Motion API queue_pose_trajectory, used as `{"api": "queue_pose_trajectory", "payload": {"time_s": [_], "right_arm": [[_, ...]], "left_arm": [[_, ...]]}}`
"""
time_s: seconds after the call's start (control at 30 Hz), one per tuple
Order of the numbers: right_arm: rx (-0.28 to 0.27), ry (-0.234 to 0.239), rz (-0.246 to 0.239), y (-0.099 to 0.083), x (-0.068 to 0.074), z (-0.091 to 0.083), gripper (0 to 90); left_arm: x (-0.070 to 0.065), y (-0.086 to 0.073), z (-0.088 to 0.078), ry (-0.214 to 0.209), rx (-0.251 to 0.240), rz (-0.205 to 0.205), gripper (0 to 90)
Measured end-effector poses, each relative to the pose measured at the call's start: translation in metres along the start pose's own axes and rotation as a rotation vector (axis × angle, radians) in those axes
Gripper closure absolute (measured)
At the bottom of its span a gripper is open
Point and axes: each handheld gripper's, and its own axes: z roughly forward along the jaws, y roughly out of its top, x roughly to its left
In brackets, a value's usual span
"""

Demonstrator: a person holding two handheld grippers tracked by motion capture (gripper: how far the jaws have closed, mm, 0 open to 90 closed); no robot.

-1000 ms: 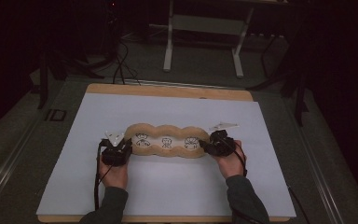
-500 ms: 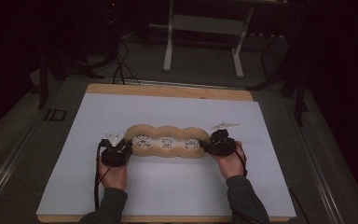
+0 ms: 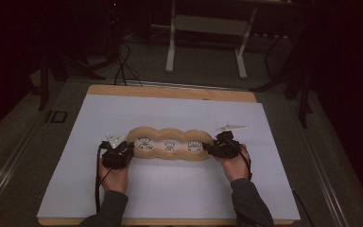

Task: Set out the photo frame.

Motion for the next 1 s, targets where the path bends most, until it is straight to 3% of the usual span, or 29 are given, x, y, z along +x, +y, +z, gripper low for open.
{"api": "queue_pose_trajectory", "payload": {"time_s": [0.07, 0.47, 0.67, 0.77, 0.8, 1.0], "right_arm": [[-0.001, 0.001, 0.005, 0.0005, -0.0007, 0.0002, 58.7], [-0.010, -0.007, 0.027, 0.0007, -0.0043, -0.0033, 57.8], [-0.005, 0.018, 0.047, -0.0015, -0.0090, -0.0038, 56.7], [-0.001, 0.018, 0.058, -0.0013, -0.0092, -0.0033, 53.1], [0.005, 0.009, 0.057, -0.0012, -0.0087, -0.0022, 48.7], [-0.002, -0.005, 0.064, -0.0014, -0.0090, -0.0009, 45.2]], "left_arm": [[0.0016, 0.0006, 0.0000, -0.015, 0.005, -0.022, 72.9], [-0.0006, 0.0008, 0.0016, -0.046, 0.012, -0.027, 72.6], [-0.0015, 0.0006, 0.0010, -0.048, 0.008, -0.022, 71.7], [-0.0006, 0.0007, 0.0007, -0.070, 0.013, -0.027, 66.6], [-0.0006, 0.0006, 0.0005, -0.077, 0.016, -0.031, 59.8], [-0.0005, 0.0003, -0.0015, -0.097, 0.018, -0.017, 56.3]]}}
